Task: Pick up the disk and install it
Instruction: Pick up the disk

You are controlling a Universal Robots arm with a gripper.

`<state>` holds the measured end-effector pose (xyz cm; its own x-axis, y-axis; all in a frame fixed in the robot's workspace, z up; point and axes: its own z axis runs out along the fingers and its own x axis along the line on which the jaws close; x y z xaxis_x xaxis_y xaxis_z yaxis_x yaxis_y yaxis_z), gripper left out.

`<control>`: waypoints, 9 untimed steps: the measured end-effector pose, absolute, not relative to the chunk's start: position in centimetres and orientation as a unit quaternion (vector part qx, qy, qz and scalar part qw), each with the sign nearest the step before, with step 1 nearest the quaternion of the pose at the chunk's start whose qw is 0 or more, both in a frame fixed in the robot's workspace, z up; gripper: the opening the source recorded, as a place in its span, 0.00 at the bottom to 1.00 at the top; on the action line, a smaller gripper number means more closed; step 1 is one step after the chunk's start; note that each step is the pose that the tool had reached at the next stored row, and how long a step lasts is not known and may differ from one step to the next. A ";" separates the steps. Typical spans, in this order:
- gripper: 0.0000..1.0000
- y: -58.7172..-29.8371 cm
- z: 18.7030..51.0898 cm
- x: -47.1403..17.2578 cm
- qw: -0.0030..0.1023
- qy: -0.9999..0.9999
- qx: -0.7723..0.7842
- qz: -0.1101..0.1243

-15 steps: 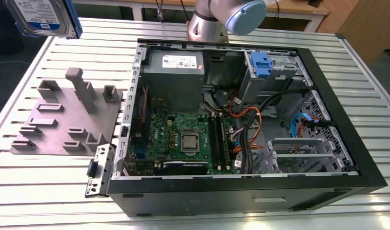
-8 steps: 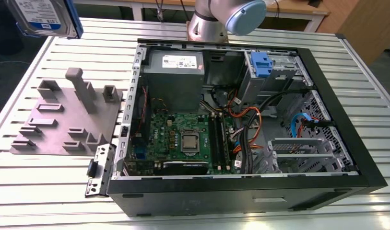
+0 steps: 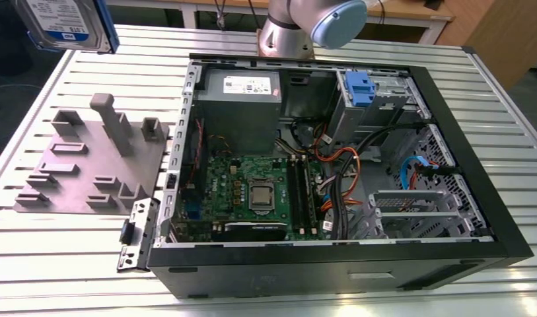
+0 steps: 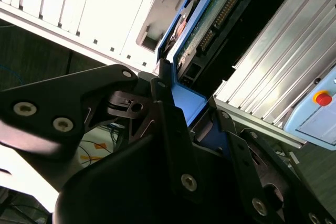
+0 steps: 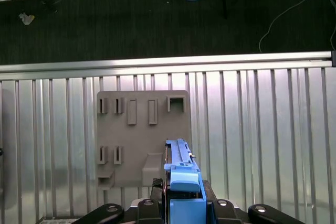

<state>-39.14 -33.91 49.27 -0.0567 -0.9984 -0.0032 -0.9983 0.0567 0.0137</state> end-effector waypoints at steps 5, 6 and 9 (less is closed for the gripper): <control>0.36 -33.9 49.3 -39.1 0.004 -0.727 0.687 -0.006; 0.36 -33.9 49.3 -39.0 0.004 -0.727 0.687 -0.006; 0.36 -33.9 49.3 -39.0 0.004 -0.727 0.687 -0.006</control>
<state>-39.00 -33.91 49.27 -0.0568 -0.9984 -0.0032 -0.9983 0.0567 0.0138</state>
